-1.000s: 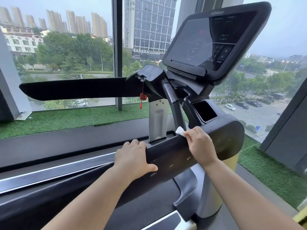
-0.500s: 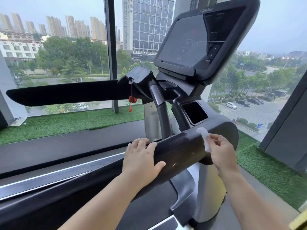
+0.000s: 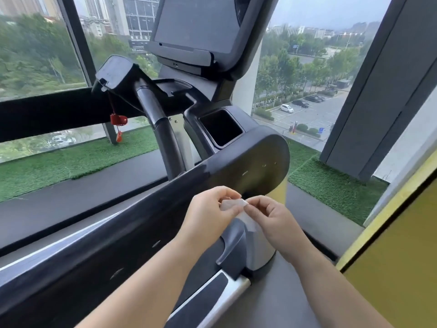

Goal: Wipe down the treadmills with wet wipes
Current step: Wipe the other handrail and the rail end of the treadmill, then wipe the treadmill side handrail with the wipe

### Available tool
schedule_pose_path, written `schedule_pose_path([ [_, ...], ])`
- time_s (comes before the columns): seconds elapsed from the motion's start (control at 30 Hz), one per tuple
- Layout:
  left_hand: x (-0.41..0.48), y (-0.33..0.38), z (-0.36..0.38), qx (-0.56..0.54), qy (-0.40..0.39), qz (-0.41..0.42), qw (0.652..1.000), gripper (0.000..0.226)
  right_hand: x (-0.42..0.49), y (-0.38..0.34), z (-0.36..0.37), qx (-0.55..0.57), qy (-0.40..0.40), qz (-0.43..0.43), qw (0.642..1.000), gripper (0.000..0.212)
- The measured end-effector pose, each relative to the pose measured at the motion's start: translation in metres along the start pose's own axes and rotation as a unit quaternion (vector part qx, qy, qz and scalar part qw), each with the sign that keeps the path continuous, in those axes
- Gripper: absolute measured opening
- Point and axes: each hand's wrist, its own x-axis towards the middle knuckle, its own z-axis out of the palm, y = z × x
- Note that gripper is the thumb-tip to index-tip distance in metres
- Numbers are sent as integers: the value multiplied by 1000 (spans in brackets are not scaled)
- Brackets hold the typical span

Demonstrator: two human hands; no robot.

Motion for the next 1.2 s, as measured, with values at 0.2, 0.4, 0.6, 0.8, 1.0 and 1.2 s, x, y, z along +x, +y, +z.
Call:
schedule_pose_path([
  [0.2, 31, -1, 15, -58, -54, -21, 997, 25, 20, 8, -20, 155, 136, 66, 976, 11],
  [0.4, 57, 1, 39, -176, -81, -78, 978, 9, 34, 17, -41, 372, 201, 151, 894, 14],
  [0.6, 80, 12, 73, -202, -63, -95, 973, 15, 29, 45, -67, -19, 215, -45, 975, 49],
  [0.8, 105, 33, 116, -197, -34, -120, 972, 22, 45, 68, -107, -201, 124, -178, 955, 34],
  [1.0, 115, 49, 151, -265, -62, -188, 944, 25, 56, 69, -146, 4, 125, -50, 991, 11],
  [1.2, 109, 51, 159, -348, -125, -221, 902, 13, 61, 78, -161, 125, 91, 90, 984, 48],
])
